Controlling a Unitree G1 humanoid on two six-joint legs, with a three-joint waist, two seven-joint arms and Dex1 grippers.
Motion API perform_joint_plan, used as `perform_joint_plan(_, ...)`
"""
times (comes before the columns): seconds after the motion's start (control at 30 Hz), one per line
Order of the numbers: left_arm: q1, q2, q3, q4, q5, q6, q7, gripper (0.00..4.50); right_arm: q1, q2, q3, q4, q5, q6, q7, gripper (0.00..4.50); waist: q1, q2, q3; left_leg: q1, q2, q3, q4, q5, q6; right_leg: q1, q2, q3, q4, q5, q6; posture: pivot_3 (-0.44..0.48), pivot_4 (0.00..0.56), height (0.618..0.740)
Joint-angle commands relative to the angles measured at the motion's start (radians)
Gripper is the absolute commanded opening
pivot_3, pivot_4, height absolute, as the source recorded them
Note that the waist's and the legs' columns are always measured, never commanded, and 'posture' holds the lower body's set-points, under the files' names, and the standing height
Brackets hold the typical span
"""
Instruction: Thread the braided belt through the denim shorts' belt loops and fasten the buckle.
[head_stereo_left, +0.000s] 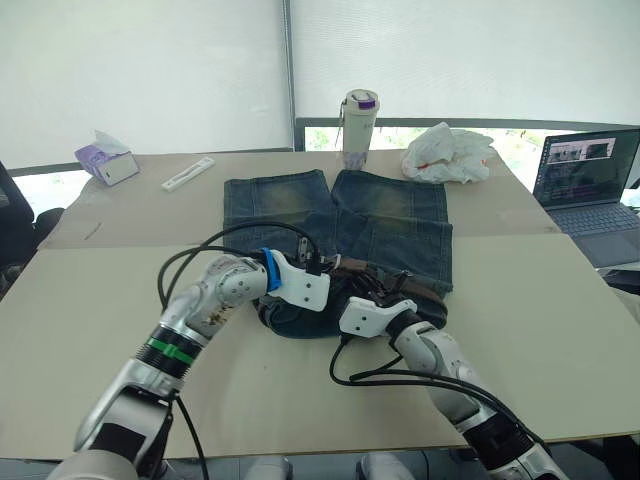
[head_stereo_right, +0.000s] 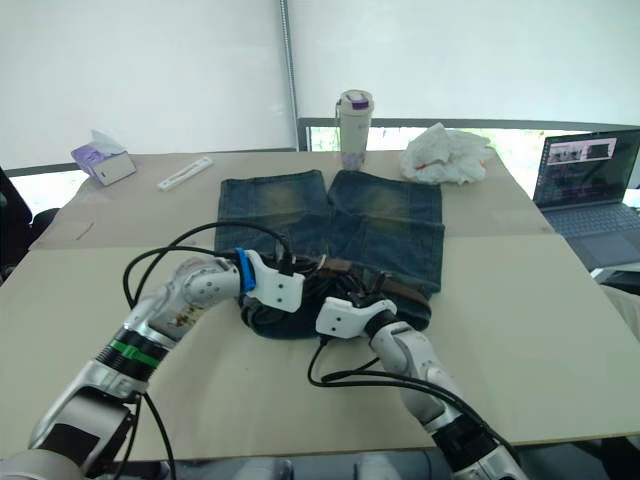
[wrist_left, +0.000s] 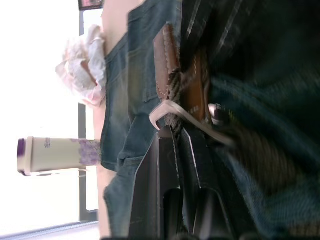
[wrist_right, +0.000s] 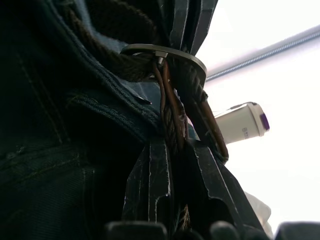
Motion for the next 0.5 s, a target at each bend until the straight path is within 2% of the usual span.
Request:
perform_joint_plan(0.03, 0.041, -0.055, 0.022, -0.046, -0.077, 0.075, 0.012, 0.0, 0.009, 0.04, -0.008, -0.06, 0.119, -0.021, 0.065, 1.3, -0.001, 0.0, 0.0, 0.0, 0.0, 0.0, 0.0, 0.0, 0.0, 0.0, 0.0, 0.0, 0.0, 0.0, 0.0, 0.0, 0.15, 0.74)
perform_joint_plan(0.23, 0.106, -0.084, 0.02, -0.083, -0.108, 0.107, 0.018, 0.0, 0.097, 0.095, -0.104, -0.159, 0.421, 0.051, 0.221, 3.36, 0.002, 0.0, 0.0, 0.0, 0.0, -0.002, 0.001, 0.0, 0.001, 0.0, -0.001, 0.0, 0.007, 0.0, 0.0, 0.0, 0.15, 0.74)
perform_joint_plan(0.33, 0.127, -0.092, 0.016, -0.085, -0.117, 0.115, 0.025, 0.0, 0.142, 0.099, -0.157, -0.265, 0.615, 0.185, 0.338, 4.42, 0.002, 0.0, 0.0, 0.0, 0.0, -0.003, 0.001, 0.0, 0.001, 0.001, -0.001, 0.0, 0.007, 0.0, 0.0, 0.0, 0.15, 0.74)
perform_joint_plan(0.4, 0.136, -0.099, 0.021, -0.078, -0.125, 0.116, 0.036, 0.0, 0.169, 0.108, -0.212, -0.35, 0.746, 0.335, 0.373, 4.46, 0.004, 0.0, 0.0, 0.0, 0.0, -0.004, 0.002, -0.001, 0.001, 0.001, 0.0, 0.0, 0.007, 0.0, 0.0, 0.0, 0.15, 0.74)
perform_joint_plan(0.5, 0.137, -0.101, 0.019, -0.063, -0.121, 0.085, 0.061, 0.0, 0.174, 0.15, -0.324, -0.407, 0.896, 0.509, 0.335, 4.46, 0.005, 0.0, 0.0, 0.0, 0.0, -0.005, 0.002, -0.001, 0.001, 0.001, -0.001, 0.0, 0.007, 0.0, 0.0, 0.0, 0.15, 0.74)
